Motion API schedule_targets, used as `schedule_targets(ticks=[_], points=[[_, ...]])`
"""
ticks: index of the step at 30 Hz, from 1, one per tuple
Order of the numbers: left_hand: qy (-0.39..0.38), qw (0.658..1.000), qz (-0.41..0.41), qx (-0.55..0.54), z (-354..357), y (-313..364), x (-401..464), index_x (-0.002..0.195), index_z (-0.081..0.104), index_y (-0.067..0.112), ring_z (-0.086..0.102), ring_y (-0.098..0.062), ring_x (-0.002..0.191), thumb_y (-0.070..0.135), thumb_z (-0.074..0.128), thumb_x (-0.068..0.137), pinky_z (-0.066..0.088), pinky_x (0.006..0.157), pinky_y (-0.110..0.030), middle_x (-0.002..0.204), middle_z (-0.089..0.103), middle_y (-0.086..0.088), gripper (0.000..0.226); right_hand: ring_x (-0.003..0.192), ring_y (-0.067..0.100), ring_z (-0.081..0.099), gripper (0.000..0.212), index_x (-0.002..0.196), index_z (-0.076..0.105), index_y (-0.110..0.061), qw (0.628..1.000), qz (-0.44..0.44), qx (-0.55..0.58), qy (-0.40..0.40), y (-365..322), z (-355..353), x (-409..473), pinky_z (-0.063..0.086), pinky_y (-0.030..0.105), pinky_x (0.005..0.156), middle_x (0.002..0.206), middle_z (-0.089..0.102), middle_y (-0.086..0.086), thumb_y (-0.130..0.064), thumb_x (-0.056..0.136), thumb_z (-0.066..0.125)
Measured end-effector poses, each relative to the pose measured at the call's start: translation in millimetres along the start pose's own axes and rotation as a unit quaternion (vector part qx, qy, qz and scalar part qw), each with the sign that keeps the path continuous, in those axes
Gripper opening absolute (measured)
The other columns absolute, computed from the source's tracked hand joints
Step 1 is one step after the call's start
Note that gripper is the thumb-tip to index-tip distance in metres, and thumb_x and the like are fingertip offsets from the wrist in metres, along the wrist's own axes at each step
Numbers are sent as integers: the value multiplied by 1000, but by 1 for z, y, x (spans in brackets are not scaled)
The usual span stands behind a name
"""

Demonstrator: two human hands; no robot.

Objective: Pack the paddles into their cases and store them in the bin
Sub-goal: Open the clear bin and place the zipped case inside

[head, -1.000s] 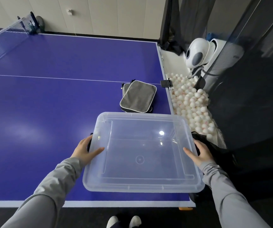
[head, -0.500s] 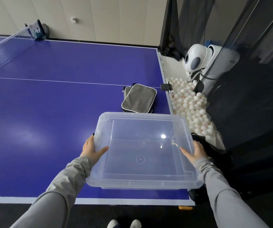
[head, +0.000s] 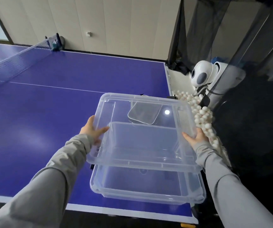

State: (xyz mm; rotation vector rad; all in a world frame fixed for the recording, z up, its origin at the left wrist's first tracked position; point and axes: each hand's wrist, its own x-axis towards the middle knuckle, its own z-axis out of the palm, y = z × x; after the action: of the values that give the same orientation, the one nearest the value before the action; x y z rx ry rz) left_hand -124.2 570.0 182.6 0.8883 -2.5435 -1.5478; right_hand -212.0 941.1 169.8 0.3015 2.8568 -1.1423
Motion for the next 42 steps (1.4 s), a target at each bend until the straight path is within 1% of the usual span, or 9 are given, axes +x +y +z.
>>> schedule_targets(ticks=[5,10,13,17,21,26,29,34,42], points=[[41,999,-10,-28,-33,7,20,122,45,24,54,-24,43,39,77,71,45,39,-24,92,63,-10,63,121,33,48,75,132,38,-6,1000,0,21,-16,-45,13,20,35,42,107,132,50,16,-44,76,70],[74,996,-27,-53,-79,-1,52,108,46,28,52,-19,41,39,80,67,43,37,-22,73,57,3,55,102,25,57,73,127,44,-6,998,-13,56,-33,-102,46,35,44,42,99,120,58,15,-44,72,73],[90,993,-32,-67,-108,-11,79,105,45,28,50,-17,35,39,81,65,43,36,-22,71,57,2,55,104,29,58,74,125,44,-6,998,-15,60,-25,-134,74,42,46,41,96,118,58,15,-45,70,75],[106,992,-36,-66,-151,-29,126,104,46,29,53,-17,33,42,82,63,44,40,-22,72,58,4,56,88,27,60,61,109,53,-8,997,-12,69,-19,-184,122,51,49,34,85,93,57,4,-46,67,77],[105,992,-37,-54,-201,-46,188,106,46,30,53,-10,29,43,81,63,43,40,-21,72,59,6,57,80,29,63,58,105,57,-8,997,1,75,-18,-237,178,60,54,43,84,89,65,9,-47,66,76],[64,997,-25,-44,-254,-61,278,123,51,24,60,-18,51,40,81,64,49,49,-26,85,62,3,67,101,29,61,66,116,53,-8,997,27,69,-7,-294,244,79,48,35,93,114,63,11,-50,70,73],[37,999,3,-17,-268,-65,320,128,48,20,61,-19,70,43,81,65,52,69,-32,99,60,5,75,112,29,55,69,123,48,-7,997,39,71,-7,-316,273,92,43,36,100,124,57,10,-47,72,72],[1,999,1,39,-264,-84,390,136,39,12,54,-25,115,39,84,62,42,100,-36,130,53,-2,91,121,29,49,75,133,37,-9,996,74,34,-46,-329,324,127,37,35,102,136,47,10,-44,76,70],[8,996,-42,72,-211,-147,457,140,33,15,46,-26,126,41,85,60,36,103,-35,140,45,-4,99,122,29,47,72,131,40,-8,992,114,-3,-48,-287,409,173,38,34,99,134,46,11,-39,75,73]])
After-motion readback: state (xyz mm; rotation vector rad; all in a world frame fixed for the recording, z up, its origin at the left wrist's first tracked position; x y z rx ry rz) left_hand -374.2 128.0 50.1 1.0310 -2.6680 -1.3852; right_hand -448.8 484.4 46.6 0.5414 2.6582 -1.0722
